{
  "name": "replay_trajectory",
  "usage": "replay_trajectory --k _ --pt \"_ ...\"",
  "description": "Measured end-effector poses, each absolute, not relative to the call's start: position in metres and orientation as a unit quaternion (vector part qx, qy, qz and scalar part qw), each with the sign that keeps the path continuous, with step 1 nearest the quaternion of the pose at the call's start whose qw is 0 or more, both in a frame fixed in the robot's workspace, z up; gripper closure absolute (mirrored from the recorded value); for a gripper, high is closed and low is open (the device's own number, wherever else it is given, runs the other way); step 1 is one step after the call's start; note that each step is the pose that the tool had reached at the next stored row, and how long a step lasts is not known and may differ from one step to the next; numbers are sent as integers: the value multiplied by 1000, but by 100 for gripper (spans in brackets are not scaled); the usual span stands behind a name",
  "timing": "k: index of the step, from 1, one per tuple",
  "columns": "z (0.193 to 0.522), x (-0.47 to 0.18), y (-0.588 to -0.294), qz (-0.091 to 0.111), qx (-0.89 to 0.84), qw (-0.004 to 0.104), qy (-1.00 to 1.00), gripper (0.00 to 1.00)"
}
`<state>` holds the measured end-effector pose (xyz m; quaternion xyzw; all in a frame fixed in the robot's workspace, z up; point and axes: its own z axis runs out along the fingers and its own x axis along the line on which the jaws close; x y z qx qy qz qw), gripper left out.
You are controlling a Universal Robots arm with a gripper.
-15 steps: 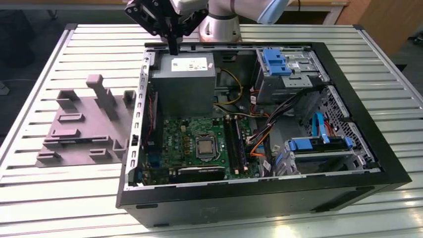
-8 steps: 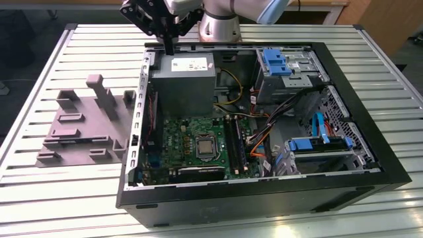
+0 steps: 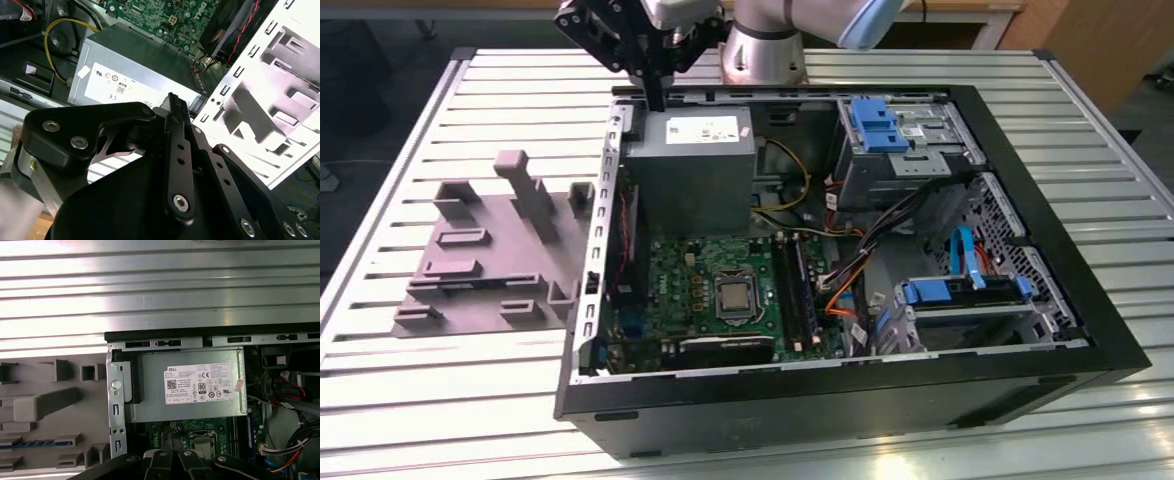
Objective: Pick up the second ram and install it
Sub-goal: 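Reach for the second ram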
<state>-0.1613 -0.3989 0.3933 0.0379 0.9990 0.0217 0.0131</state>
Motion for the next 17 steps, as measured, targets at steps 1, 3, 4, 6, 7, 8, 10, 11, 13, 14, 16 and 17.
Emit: replay_trajectory --k 1,3,4,6,7,8,10,11,13,14,16,17 --pt "393 -162 -399 22 38 13 999 89" --pt "393 -162 -399 22 38 13 999 89" --pt "393 -163 -399 22 38 13 999 89" --pt "393 -164 -399 22 38 13 999 89" --pt "393 -165 -399 22 38 13 999 89" --pt "393 -165 -399 22 38 13 999 89" --pt "393 -167 -399 22 38 13 999 89" --pt "393 -168 -399 22 38 13 999 89" --pt "393 -169 -399 22 38 13 999 89" --pt "393 -170 -399 22 38 13 999 89" --pt "393 -172 -399 22 38 13 999 89" --pt "393 -173 -399 22 38 13 999 89"
